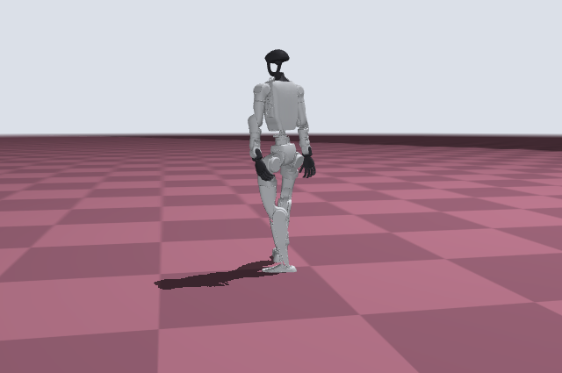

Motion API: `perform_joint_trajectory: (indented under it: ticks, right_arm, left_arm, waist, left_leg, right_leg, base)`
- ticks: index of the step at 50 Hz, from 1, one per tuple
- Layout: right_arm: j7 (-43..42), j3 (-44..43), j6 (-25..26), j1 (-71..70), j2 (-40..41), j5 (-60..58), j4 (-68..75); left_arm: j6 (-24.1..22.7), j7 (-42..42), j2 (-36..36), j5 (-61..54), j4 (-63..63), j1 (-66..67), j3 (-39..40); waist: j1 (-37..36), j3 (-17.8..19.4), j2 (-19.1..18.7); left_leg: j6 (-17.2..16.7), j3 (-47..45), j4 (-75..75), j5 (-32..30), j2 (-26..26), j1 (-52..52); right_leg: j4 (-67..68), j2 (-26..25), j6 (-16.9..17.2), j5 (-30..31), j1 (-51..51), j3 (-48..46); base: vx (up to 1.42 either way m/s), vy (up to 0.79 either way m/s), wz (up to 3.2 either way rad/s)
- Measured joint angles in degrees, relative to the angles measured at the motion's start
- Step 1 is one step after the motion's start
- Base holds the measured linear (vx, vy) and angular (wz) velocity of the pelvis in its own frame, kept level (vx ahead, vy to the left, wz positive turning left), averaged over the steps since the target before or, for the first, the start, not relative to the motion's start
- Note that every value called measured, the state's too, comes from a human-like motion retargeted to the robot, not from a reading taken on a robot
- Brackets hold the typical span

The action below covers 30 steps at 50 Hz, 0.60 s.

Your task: In place motions

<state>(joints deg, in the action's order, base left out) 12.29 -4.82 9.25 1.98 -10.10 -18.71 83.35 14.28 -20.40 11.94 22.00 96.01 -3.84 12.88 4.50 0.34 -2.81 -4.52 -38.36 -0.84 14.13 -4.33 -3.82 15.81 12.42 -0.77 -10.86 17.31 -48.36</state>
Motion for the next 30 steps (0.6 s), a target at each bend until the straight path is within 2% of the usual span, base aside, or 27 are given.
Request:
perform_joint_trajectory:
  ticks: [4,8,11,13,15,17,19,20,23,24,25,27,30]
  right_arm:
    - [0.59,-2.53,0.56,-0.45,-0.74,3.41,2.55]
    - [-0.65,-4.83,1.27,-1.45,-2.18,6.86,5.24]
    - [-1.54,-6.90,1.79,-1.71,-3.10,9.60,6.84]
    - [-2.05,-8.49,2.00,-1.40,-3.64,11.50,7.76]
    - [-2.20,-10.27,2.14,-0.93,-4.00,13.44,8.81]
    - [-1.93,-11.74,2.46,-0.41,-4.13,15.34,9.88]
    - [-1.50,-11.99,2.89,-0.02,-3.69,16.68,10.65]
    - [-1.21,-11.78,3.08,0.20,-3.30,17.12,10.97]
    - [-0.45,-9.84,3.43,-0.03,-1.90,16.27,10.96]
    - [-0.41,-9.05,3.32,-0.20,-1.39,15.37,10.65]
    - [-0.39,-8.17,3.15,-0.43,-0.87,14.32,10.26]
    - [-0.04,-5.65,3.23,-1.64,0.16,11.26,8.63]
    - [0.57,-2.50,3.22,-4.01,1.24,5.82,4.78]
  left_arm:
    - [0.37,-0.01,-1.13,0.36,0.66,1.14,0.68]
    - [0.31,0.50,-2.83,0.57,0.44,2.76,1.89]
    - [0.20,0.66,-4.20,0.47,0.23,3.70,2.73]
    - [0.06,0.52,-5.14,0.12,-0.08,4.29,2.99]
    - [0.03,0.10,-5.90,-0.13,-0.81,4.62,3.23]
    - [-0.20,-0.01,-6.66,-0.52,-2.02,4.83,3.48]
    - [-0.92,0.06,-6.91,-2.13,-3.28,5.06,3.38]
    - [-1.34,-0.02,-6.81,-3.11,-3.79,5.14,3.17]
    - [-1.25,-0.74,-6.37,-3.72,-5.02,4.74,4.11]
    - [-1.28,-0.75,-6.24,-4.00,-5.43,4.64,4.33]
    - [-1.38,-0.70,-6.08,-4.43,-5.86,4.55,4.47]
    - [-1.85,-0.44,-5.93,-6.17,-6.44,4.02,4.63]
    - [-1.91,-0.56,-6.09,-7.79,-6.61,2.49,5.01]
  waist:
    - [-0.18,-1.21,-1.39]
    - [-0.23,-3.13,-2.43]
    - [-0.43,-5.35,-3.74]
    - [-0.11,-6.63,-4.21]
    - [-0.47,-7.69,-4.61]
    - [0.35,-8.21,-3.80]
    - [1.03,-8.20,-1.83]
    - [2.15,-8.06,-0.57]
    - [0.86,-7.13,6.46]
    - [-0.04,-6.61,8.23]
    - [-0.94,-6.00,9.66]
    - [-2.77,-4.22,9.89]
    - [-3.57,-1.36,9.72]
  left_leg:
    - [-1.58,-7.86,-1.32,2.17,-1.78,-1.15]
    - [-3.86,-21.86,-0.85,3.20,-1.86,-4.16]
    - [-5.95,-30.93,-0.25,3.40,-1.50,-6.12]
    - [-7.07,-34.44,-0.31,3.36,-0.79,-7.47]
    - [-7.94,-37.82,-0.60,2.69,-0.40,-9.06]
    - [-6.15,-37.22,-2.22,1.46,0.03,-10.03]
    - [-2.61,-35.50,-5.25,-0.98,0.46,-11.48]
    - [-0.24,-33.48,-7.30,-2.67,0.47,-12.16]
    - [10.88,-25.51,-19.42,-6.37,0.70,-11.17]
    - [12.76,-21.51,-24.62,-6.33,0.03,-9.32]
    - [13.57,-17.01,-29.95,-5.94,-0.93,-7.01]
    - [11.81,-6.89,-36.53,-5.22,-1.56,-1.15]
    - [11.53,-1.42,-38.69,-3.88,-2.08,2.85]
  right_leg:
    - [4.06,0.91,0.82,-2.54,-1.52,-8.50]
    - [5.73,1.47,0.54,-4.19,-3.77,-14.57]
    - [2.90,0.18,-0.11,-4.00,-8.11,-23.08]
    - [0.31,-1.43,0.87,-2.53,-10.10,-26.98]
    - [0.91,-1.70,-1.46,-1.48,-8.43,-23.51]
    - [1.53,-0.33,-0.92,-1.25,-6.33,-15.61]
    - [-0.21,-0.13,-1.58,-1.41,-6.98,-14.03]
    - [-0.85,0.56,-1.53,-1.24,-7.52,-13.11]
    - [0.52,6.46,-1.05,-1.43,-6.97,-4.51]
    - [0.22,7.17,-1.31,-1.30,-6.77,-1.58]
    - [-0.34,7.29,-1.72,-1.12,-6.61,1.24]
    - [-2.73,4.43,-2.86,0.01,-7.02,5.36]
    - [-4.39,1.90,-3.63,1.55,-6.97,10.90]
  base:
    - [-0.13,-0.15,-3.01]
    - [-0.01,-0.21,-2.93]
    - [0.13,-0.14,-2.64]
    - [0.26,-0.29,-2.14]
    - [0.31,-0.25,-1.77]
    - [0.29,-0.24,-1.34]
    - [0.31,-0.39,-1.21]
    - [0.26,-0.33,-1.22]
    - [0.23,-0.31,-2.06]
    - [0.22,-0.29,-2.58]
    - [0.18,-0.28,-2.72]
    - [0.11,-0.27,-2.79]
    - [-0.02,-0.17,-2.46]
